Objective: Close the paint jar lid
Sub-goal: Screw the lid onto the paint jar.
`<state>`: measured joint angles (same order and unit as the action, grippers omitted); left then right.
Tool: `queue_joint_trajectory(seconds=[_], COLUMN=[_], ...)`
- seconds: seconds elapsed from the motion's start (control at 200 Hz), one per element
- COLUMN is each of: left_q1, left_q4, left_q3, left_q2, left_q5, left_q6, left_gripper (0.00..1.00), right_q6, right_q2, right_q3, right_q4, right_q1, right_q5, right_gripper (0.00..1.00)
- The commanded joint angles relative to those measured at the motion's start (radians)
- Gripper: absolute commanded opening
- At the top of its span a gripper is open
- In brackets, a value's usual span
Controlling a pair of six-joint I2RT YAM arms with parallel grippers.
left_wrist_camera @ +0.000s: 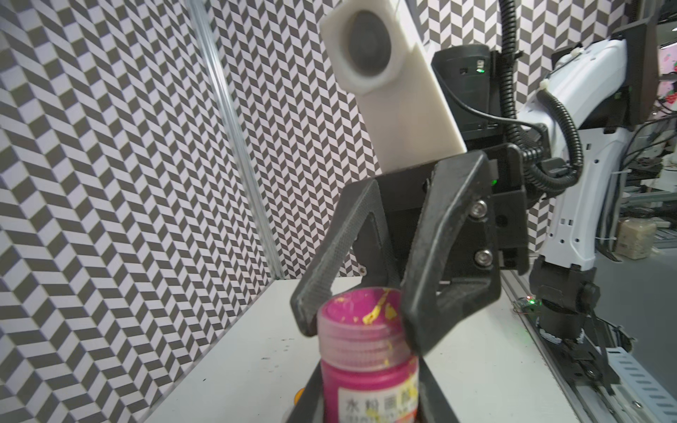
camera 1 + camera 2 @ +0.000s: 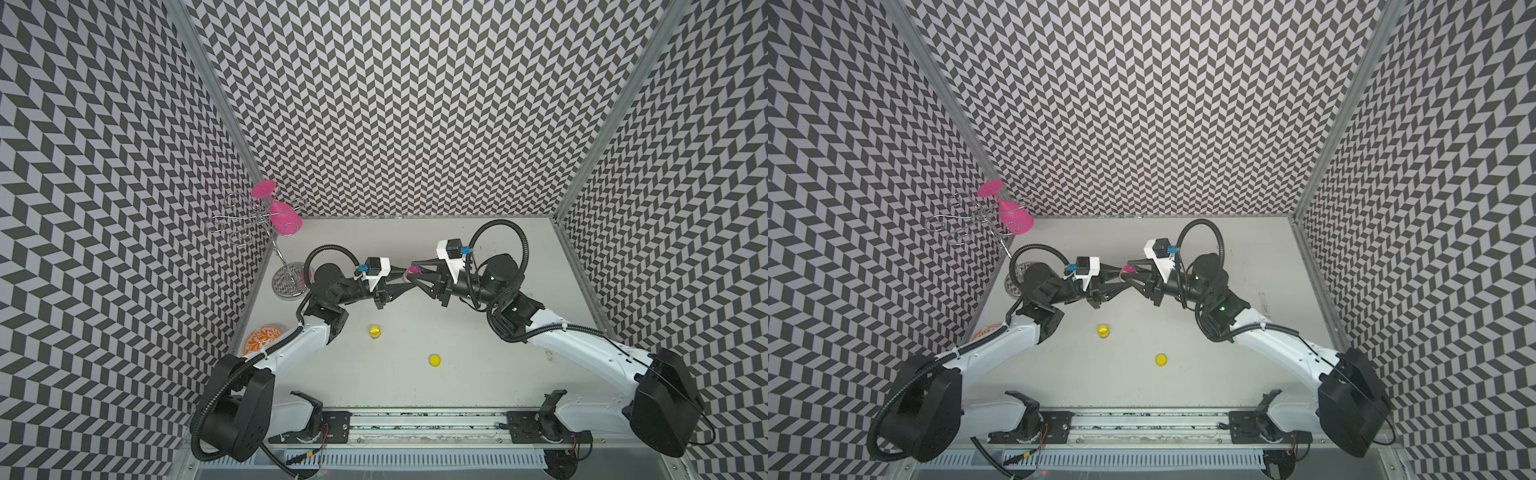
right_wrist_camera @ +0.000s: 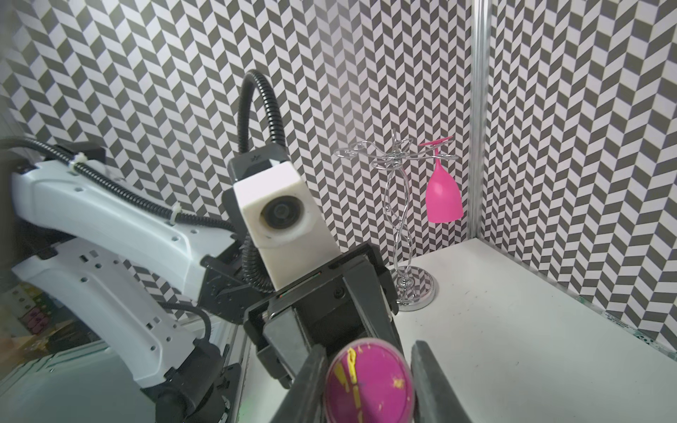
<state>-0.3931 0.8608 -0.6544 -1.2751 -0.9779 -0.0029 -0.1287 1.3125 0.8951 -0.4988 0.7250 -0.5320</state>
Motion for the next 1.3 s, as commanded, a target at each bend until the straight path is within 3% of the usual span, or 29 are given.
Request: queue_joint_trajectory(seconds=[0.0, 0.23, 0.586, 0.821, 1.061, 1.107, 1.232, 1.292], left_q1=[-0.007, -0.110, -0.296, -0.344, -0.341, -0.333, -0.297, -0.272], left_q4=[0.112, 0.024, 0.191, 0.315, 0.269, 0.237, 0.159, 0.120], left_q3=[-0.024, -0.055, -0.080, -0.082, -0.075, -0.076, -0.058, -0.046], left_q2=[0.050, 0.092, 0.064, 0.020, 0.009, 0.012, 0.031, 0.042], left_q5=[0.188, 0.550, 1.037, 1.144, 1.168, 1.159, 1.124, 1.099], left_q6=[-0.016, 0.190, 0.406, 0.518, 0.507, 0.493, 0.432, 0.402], left_gripper=[0.26, 0.26, 0.26, 0.26, 0.27, 0.27, 0.27, 0.27], right_q6=[-0.046, -0.103, -0.233, -0.328, -0.347, -0.336, -0.317, -0.318], right_q2=[0.036, 0.053, 0.103, 0.169, 0.176, 0.159, 0.090, 0.051], right_q3=[0.011, 0.031, 0.046, 0.110, 0.109, 0.098, 0.044, 0.009], right_q4=[0.011, 0.039, 0.086, 0.134, 0.121, 0.121, 0.104, 0.095], right_q1=[0.021, 0.072, 0.176, 0.220, 0.230, 0.230, 0.228, 0.226], right_q5=[0.081, 0.240, 0.500, 0.538, 0.539, 0.543, 0.603, 0.640], right_gripper=[0.00, 0.00, 0.00, 0.00, 0.00, 0.06, 0.42, 0.51])
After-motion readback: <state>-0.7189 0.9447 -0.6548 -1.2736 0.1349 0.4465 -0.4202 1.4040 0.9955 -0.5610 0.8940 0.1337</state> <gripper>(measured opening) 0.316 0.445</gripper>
